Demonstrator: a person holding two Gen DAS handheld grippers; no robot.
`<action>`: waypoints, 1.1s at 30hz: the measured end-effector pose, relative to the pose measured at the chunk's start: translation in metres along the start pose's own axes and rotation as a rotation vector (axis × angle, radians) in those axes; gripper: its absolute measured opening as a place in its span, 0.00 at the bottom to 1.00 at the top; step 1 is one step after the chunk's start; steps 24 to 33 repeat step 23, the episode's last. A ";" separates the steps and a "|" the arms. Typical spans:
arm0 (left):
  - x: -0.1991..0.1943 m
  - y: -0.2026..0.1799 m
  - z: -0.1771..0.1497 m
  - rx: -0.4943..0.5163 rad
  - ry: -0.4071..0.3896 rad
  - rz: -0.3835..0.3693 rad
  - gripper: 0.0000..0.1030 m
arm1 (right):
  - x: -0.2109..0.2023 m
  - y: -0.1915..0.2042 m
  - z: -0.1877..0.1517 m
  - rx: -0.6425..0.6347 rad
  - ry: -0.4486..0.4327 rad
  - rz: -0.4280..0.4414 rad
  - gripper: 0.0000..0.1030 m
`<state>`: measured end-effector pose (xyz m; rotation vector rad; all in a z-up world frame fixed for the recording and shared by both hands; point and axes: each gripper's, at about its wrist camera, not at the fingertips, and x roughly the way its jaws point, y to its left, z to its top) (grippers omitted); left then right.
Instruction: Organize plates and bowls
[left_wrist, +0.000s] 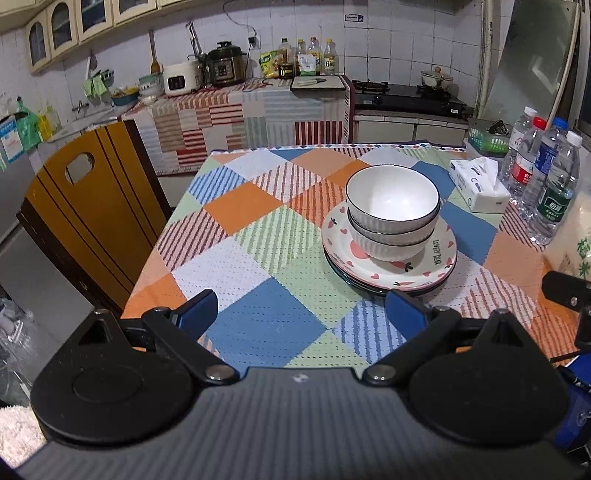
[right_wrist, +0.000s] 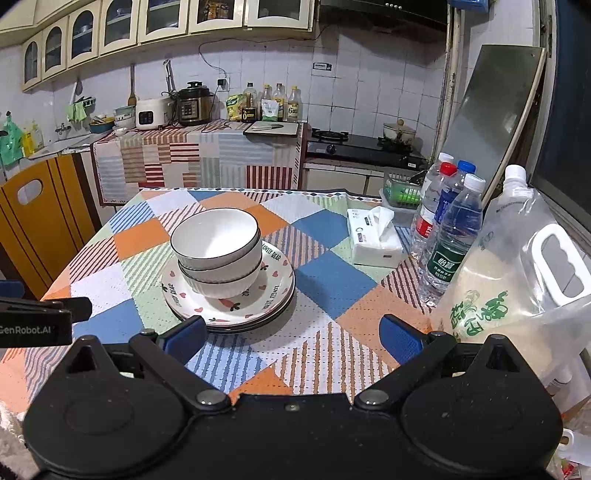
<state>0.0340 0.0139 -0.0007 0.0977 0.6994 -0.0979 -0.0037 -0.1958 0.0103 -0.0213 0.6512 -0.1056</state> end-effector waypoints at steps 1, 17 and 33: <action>0.000 0.000 0.000 0.003 -0.005 -0.002 0.96 | 0.000 0.000 0.000 0.000 0.000 0.001 0.98; -0.006 -0.002 0.001 0.012 -0.044 -0.009 0.96 | 0.003 -0.002 -0.001 0.020 0.017 0.000 0.99; -0.007 0.000 0.000 0.006 -0.041 -0.008 0.96 | 0.003 -0.004 -0.002 0.028 0.025 0.005 0.99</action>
